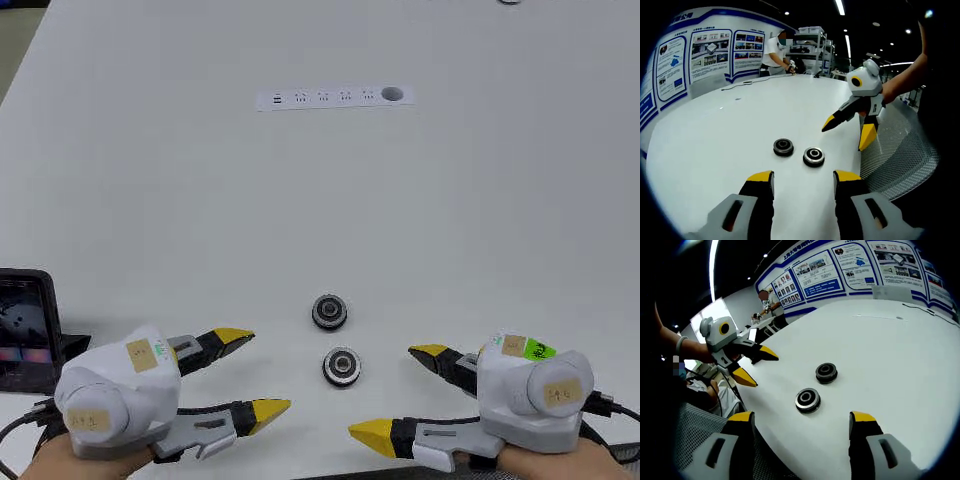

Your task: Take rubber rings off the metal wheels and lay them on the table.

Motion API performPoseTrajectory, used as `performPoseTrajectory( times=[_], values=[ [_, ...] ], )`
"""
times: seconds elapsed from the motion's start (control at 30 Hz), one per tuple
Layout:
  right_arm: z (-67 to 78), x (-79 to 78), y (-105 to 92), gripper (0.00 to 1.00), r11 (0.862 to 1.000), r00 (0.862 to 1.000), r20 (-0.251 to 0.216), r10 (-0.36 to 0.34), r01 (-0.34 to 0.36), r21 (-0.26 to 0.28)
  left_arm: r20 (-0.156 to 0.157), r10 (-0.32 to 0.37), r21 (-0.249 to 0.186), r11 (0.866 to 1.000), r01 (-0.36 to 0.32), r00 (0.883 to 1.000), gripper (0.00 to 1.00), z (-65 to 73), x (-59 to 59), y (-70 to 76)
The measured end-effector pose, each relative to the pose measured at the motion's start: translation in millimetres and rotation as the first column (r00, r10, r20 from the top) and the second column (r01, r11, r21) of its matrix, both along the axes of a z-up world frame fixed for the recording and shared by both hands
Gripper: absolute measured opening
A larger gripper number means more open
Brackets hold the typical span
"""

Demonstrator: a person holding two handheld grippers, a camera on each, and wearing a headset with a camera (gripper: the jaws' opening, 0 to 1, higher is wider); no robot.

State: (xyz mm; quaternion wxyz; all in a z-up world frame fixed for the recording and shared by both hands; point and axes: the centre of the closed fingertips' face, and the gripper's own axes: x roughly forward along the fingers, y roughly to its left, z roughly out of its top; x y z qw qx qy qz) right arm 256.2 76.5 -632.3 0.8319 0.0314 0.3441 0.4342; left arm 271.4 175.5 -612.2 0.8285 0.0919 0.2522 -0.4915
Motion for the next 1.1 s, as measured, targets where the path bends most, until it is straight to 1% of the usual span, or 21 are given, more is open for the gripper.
performPoseTrajectory(
  times=[0.1,0.17,0.2,0.23,0.3,0.4,0.53,0.63,0.77,0.83,1.0,1.1],
  values=[
    [2.4,2.5,1.6,0.75,0.999,0.999,-0.021,-0.029,0.03,0.04,0.004,-0.023,0.008,1.0,0.023,1.0,0.41,0.4,0.7,-6.6],
    [2.7,4.4,1.2,0.73,0.997,0.999,-0.03,-0.046,0.047,0.056,0.007,-0.033,0.013,0.999,0.033,0.999,0.4,0.7,1.2,-10.0],
    [2.5,4.7,1.2,0.72,0.996,0.997,-0.045,-0.055,0.058,0.068,0.007,-0.041,0.015,0.999,0.041,0.999,0.4,0.4,1.4,-12.0],
    [2.2,5.1,1.1,0.7,0.995,0.997,-0.052,-0.059,0.063,0.075,0.003,-0.047,0.017,0.999,0.047,0.999,0.39,-0.2,1.1,-13.6],
    [1.5,5.6,1.0,0.67,0.994,0.996,-0.065,-0.068,0.074,0.087,0.005,-0.06,0.022,0.998,0.06,0.998,0.36,-0.8,1.3,-17.7],
    [-0.3,4.9,0.6,0.61,0.992,0.994,-0.085,-0.074,0.081,0.091,-0.004,-0.082,0.024,0.996,0.082,0.997,0.31,-2.1,0.0,-23.0],
    [-0.4,6.2,1.0,0.57,0.989,0.991,-0.099,-0.089,0.099,0.105,-0.004,-0.103,0.039,0.994,0.103,0.995,0.32,-5.4,0.2,-29.6],
    [-1.4,6.4,1.6,0.53,0.989,0.99,-0.106,-0.092,0.104,0.108,0.001,-0.117,0.048,0.992,0.117,0.993,0.28,-5.8,0.3,-33.9],
    [-2.8,6.2,2.9,0.52,0.988,0.989,-0.111,-0.095,0.107,0.112,0.002,-0.134,0.062,0.989,0.133,0.991,0.26,-8.6,1.3,-40.4],
    [-3.2,5.9,3.6,0.52,0.987,0.989,-0.116,-0.096,0.109,0.116,-0.002,-0.141,0.075,0.987,0.141,0.99,0.25,-11.0,0.9,-42.6],
    [-4.3,5.3,4.4,0.5,0.985,0.987,-0.124,-0.102,0.118,0.126,0.002,-0.167,0.11,0.98,0.166,0.986,0.2,-17.1,1.3,-49.9],
    [-4.4,5.5,5.3,0.5,0.983,0.986,-0.128,-0.106,0.124,0.135,0.003,-0.177,0.131,0.976,0.175,0.984,0.19,-20.9,2.9,-53.2]
  ],
)
